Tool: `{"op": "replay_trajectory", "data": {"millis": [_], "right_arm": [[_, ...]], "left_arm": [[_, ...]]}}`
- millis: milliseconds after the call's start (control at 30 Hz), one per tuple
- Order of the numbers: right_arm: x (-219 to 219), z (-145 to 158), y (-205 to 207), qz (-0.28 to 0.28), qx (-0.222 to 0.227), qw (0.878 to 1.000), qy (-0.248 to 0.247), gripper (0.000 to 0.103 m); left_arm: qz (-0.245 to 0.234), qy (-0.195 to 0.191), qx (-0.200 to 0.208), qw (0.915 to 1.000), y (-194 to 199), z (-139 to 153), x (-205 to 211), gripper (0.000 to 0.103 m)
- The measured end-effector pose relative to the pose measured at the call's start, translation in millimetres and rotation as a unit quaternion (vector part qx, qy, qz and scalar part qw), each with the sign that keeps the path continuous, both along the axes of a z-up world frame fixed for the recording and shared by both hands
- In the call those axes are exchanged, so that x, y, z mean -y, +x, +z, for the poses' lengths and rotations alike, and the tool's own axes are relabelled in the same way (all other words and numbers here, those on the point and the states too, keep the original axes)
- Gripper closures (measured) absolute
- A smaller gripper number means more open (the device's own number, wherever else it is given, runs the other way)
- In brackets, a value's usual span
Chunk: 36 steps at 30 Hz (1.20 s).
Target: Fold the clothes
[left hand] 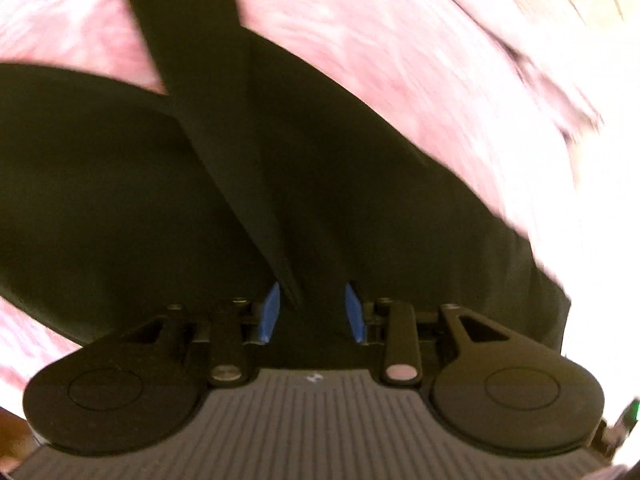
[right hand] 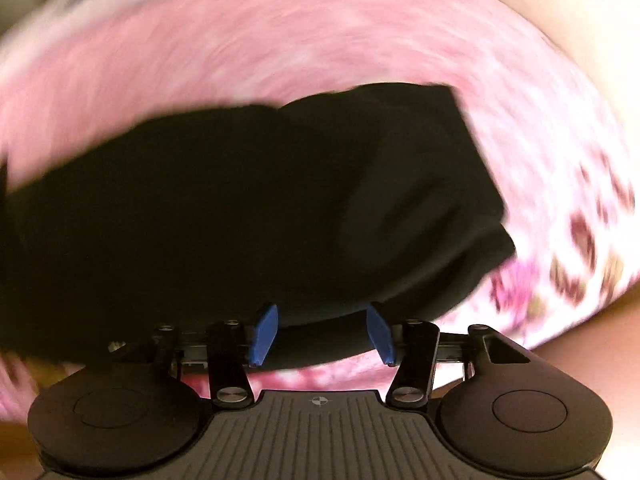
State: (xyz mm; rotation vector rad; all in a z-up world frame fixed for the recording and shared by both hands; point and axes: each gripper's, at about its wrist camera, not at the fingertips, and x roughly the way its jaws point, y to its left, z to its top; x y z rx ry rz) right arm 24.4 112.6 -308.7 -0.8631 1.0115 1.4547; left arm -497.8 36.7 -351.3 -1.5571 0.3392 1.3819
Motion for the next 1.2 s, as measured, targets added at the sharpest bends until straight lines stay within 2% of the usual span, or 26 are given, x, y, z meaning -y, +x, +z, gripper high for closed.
{"op": "replay_trajectory", "data": {"millis": [67,100,167,233,300,500,567,600,633,667,733,800,900,1033,1100,1200], "right_arm": [[-2,1,29,-0.095,-0.058,0.994,0.006,0.049],[-2,1,44,-0.144,-0.092,0.985,0.012,0.049],[2,-2,75,-0.243,-0.167,0.955,0.023,0.049],[4,-9,96,-0.311,-0.215,0.925,0.030,0.049],[5,-14,110,-0.342,-0.234,0.909,0.040,0.049],[2,-29,134,-0.355,-0.254,0.898,0.048,0.049],[-6,-37,143,-0.351,-0.264,0.897,0.046,0.049],[-9,-41,143,-0.348,-0.267,0.898,0.046,0.050],[-11,-43,144,-0.342,-0.262,0.901,0.044,0.068],[-13,-45,145,-0.336,-0.257,0.905,0.042,0.086],[-15,-34,141,-0.311,-0.226,0.922,0.050,0.093],[-13,-20,139,-0.283,-0.214,0.932,0.071,0.094],[-5,-5,142,-0.256,-0.216,0.939,0.077,0.094],[-1,-14,149,-0.243,-0.198,0.948,0.046,0.094],[-1,-19,152,-0.241,-0.201,0.949,0.037,0.094],[4,-15,156,-0.235,-0.211,0.948,0.047,0.094]], "left_arm": [[0.048,0.001,0.014,0.9987,-8,-6,-2,0.072],[0.066,0.000,0.018,0.9977,-10,-10,-4,0.071],[0.093,-0.008,0.022,0.9954,-12,-19,-8,0.071],[0.103,-0.012,0.017,0.9945,-10,-27,-12,0.072],[0.104,-0.007,0.007,0.9945,-10,-29,-8,0.073],[0.109,0.014,-0.007,0.9939,-3,-30,-6,0.073],[0.108,0.020,-0.008,0.9939,-2,-30,-7,0.076],[0.097,0.027,-0.015,0.9948,-1,-28,-9,0.095],[0.080,0.038,-0.028,0.9957,3,-25,-11,0.101],[0.060,0.050,-0.043,0.9960,8,-21,-13,0.101],[0.038,0.076,-0.067,0.9941,15,-9,-11,0.102],[0.038,0.094,-0.082,0.9914,17,5,1,0.102],[0.051,0.108,-0.092,0.9886,18,18,32,0.102],[0.046,0.087,-0.112,0.9888,30,15,59,0.101],[0.047,0.079,-0.118,0.9888,33,13,67,0.101],[0.051,0.087,-0.125,0.9870,37,12,73,0.101]]}}
